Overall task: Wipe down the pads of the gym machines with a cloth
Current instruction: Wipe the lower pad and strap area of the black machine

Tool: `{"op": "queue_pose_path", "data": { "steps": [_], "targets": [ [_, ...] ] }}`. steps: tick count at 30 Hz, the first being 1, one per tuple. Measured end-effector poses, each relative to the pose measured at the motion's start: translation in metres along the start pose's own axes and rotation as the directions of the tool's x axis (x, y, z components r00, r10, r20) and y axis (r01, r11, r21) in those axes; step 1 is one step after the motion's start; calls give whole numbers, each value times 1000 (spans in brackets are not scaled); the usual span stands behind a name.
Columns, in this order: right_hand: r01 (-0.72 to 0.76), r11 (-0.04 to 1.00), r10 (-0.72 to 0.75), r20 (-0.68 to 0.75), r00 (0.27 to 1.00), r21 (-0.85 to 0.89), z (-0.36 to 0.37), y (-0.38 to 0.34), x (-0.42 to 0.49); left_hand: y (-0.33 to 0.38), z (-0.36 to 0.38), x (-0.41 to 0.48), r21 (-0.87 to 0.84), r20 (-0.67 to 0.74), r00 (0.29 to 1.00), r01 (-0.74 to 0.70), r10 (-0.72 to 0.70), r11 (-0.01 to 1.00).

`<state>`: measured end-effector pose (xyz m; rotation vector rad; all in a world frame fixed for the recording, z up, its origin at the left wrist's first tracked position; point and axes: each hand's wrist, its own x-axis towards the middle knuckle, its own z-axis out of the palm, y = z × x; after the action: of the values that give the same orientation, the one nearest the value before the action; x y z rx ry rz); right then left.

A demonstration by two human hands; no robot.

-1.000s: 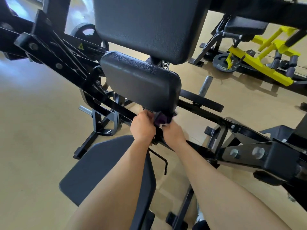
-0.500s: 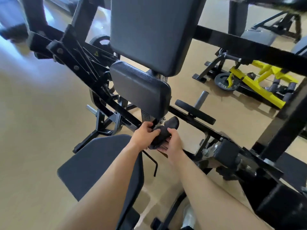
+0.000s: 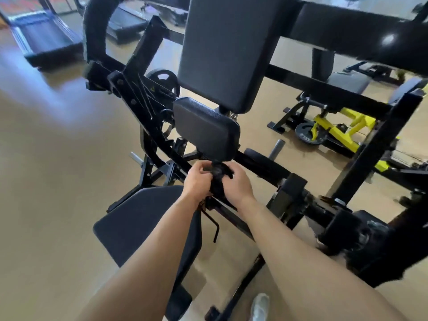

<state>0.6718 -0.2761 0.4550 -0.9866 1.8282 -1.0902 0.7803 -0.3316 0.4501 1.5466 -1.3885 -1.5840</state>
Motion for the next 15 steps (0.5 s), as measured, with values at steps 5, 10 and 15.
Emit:
{"op": "queue_pose_path", "data": {
  "steps": [5, 10, 15],
  "targets": [
    [34, 998, -34, 14, 999, 50, 4, -18, -40, 16, -18, -33, -170, 74, 994, 93, -81, 981],
    [20, 999, -18, -58, 998, 35, -6, -32, -86, 18, -22, -61, 76, 126, 989, -82, 72, 994],
    [-41, 998, 38, 65, 997, 43, -47, -29, -123, 28, -10, -92, 35, 215, 975, -74, 65, 997]
  ]
}}
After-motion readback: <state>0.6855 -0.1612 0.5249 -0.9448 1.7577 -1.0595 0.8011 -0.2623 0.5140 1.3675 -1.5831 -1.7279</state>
